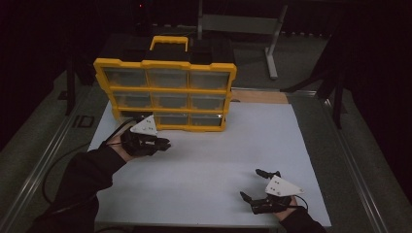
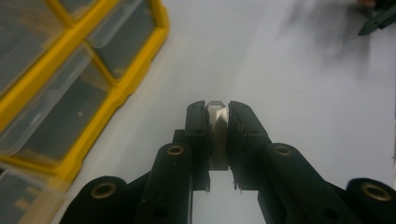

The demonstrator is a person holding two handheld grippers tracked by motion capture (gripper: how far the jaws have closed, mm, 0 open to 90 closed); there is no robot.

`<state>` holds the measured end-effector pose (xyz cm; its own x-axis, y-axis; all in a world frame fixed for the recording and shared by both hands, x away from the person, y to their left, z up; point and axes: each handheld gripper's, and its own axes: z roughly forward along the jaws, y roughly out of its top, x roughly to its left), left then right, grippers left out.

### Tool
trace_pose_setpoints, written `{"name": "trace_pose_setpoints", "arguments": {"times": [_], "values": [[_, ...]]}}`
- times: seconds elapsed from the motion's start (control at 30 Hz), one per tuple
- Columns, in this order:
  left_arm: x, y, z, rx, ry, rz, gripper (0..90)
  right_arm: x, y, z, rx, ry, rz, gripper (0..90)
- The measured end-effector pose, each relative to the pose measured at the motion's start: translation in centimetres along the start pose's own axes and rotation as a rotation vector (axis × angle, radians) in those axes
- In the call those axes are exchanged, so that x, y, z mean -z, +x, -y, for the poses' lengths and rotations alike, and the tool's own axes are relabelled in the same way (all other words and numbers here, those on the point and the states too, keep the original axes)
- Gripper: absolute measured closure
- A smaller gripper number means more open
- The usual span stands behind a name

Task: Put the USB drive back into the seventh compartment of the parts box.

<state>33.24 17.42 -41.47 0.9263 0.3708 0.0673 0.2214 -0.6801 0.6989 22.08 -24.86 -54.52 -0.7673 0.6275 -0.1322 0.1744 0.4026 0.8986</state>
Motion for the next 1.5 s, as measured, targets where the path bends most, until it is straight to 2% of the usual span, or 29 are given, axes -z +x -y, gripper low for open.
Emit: {"name": "trace_pose_setpoints", "arguments": {"times": [0.03, 0.2, 0.23, 0.43, 1.03, 1.07, 1.17, 1.23, 1.27, 1.4, 1.43, 1.5], "values": [[0.4, 0.3, 0.1, 0.006, 0.0, -0.016, 79.8, 0.0, 0.0, 0.0, 0.002, 0.0, 0.0, 8.1], [1.2, 1.1, 0.4, 0.034, -0.01, -0.03, 79.9, 0.0, 0.0, 0.0, 0.0, 0.001, 0.0, 8.1], [1.5, 1.4, 0.5, 0.038, -0.01, -0.044, 79.9, 0.0, 0.0, 0.0, 0.003, 0.002, 0.0, 8.1], [2.1, 2.0, 0.6, 0.054, -0.015, -0.055, 79.8, 0.0, 0.0, 0.0, 0.0, 0.002, 0.0, 8.1], [4.4, 4.7, 1.5, 0.145, -0.055, -0.136, 79.8, -0.1, 0.0, 0.1, -0.001, 0.011, -0.001, 8.1], [4.5, 4.9, 1.6, 0.164, -0.065, -0.146, 79.8, -0.1, 0.0, 0.1, -0.003, 0.01, -0.001, 8.1], [4.5, 5.3, 1.8, 0.175, -0.069, -0.153, 79.8, -0.1, 0.1, 0.0, -0.001, 0.009, 0.0, 8.1], [4.5, 5.7, 2.2, 0.203, -0.092, -0.155, 79.8, -0.1, 0.0, 0.1, -0.005, 0.011, -0.002, 8.1], [4.5, 5.7, 2.2, 0.203, -0.092, -0.155, 79.8, -0.1, 0.0, 0.1, -0.005, 0.011, -0.002, 8.1], [4.3, 6.2, 2.5, 0.23, -0.1, -0.181, 79.8, -0.1, 0.1, 0.1, -0.003, 0.013, 0.0, 8.1], [4.3, 6.4, 2.7, 0.248, -0.102, -0.196, 79.8, 0.0, 0.1, 0.1, -0.006, 0.011, -0.001, 8.1], [4.2, 6.6, 2.8, 0.252, -0.095, -0.21, 79.8, -0.1, 0.1, 0.1, -0.002, 0.011, 0.0, 8.1]]}}
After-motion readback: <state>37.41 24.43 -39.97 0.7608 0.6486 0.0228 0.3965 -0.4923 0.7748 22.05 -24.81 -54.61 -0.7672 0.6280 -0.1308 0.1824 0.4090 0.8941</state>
